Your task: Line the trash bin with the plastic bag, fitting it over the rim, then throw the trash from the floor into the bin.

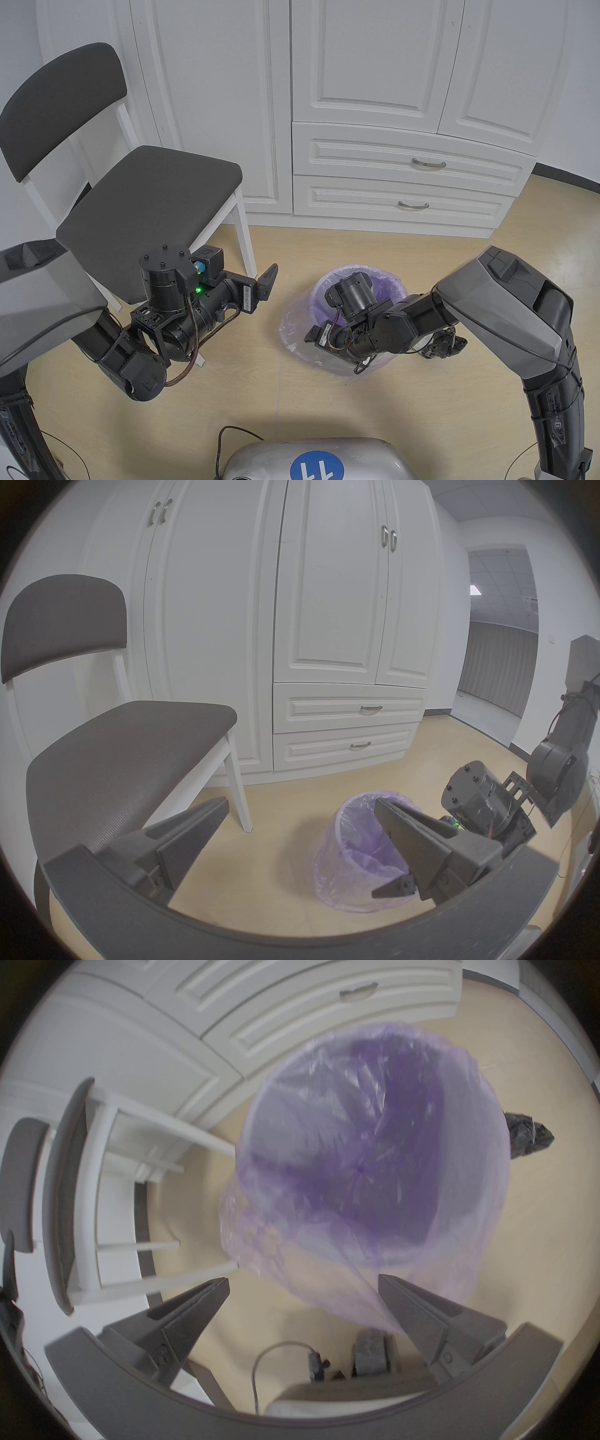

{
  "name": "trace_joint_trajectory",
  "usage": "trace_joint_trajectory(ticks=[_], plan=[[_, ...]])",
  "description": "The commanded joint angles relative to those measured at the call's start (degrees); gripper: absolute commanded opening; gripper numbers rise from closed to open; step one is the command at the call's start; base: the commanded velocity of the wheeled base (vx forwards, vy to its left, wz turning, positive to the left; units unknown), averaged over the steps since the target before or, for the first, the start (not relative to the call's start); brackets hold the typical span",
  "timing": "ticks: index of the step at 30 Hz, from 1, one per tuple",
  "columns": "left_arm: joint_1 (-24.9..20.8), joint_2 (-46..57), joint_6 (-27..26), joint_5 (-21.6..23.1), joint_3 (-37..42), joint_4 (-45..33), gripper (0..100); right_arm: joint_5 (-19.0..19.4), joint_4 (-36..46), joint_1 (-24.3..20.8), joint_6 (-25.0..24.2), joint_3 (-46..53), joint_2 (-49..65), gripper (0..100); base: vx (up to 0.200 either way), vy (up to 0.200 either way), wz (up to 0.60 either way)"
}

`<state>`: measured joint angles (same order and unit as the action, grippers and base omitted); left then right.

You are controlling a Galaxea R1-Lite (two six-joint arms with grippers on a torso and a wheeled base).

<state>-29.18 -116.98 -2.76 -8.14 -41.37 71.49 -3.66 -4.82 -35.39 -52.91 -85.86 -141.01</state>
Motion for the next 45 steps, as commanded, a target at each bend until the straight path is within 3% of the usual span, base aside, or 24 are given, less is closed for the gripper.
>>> trace_joint_trajectory(ticks=[1, 12, 21, 33, 45], plan=[[-0.08, 0.09, -0.06, 0.06, 0.59, 0.85, 100, 2.08, 6.05, -1.17, 0.17, -1.68, 1.26, 100, 0.0, 0.0, 0.0], [-0.35, -0.7, -0.23, 0.06, 0.59, 1.9, 100, 0.67, 9.56, -1.52, 3.07, -4.67, -2.52, 100, 0.0, 0.0, 0.0], [-0.35, -1.5, -0.23, 0.06, 0.51, 1.9, 100, -6.8, 19.49, 0.23, 7.82, -11.26, -6.38, 100, 0.0, 0.0, 0.0], [-0.17, -1.76, -0.23, 0.06, 0.07, 1.9, 100, -14.01, 21.87, 6.03, 13.36, -13.55, -7.97, 100, 0.0, 0.0, 0.0], [-0.17, -2.9, -0.23, 0.06, -0.11, 1.99, 100, -14.8, 22.66, 10.08, 16.7, -12.58, -6.38, 100, 0.0, 0.0, 0.0]])
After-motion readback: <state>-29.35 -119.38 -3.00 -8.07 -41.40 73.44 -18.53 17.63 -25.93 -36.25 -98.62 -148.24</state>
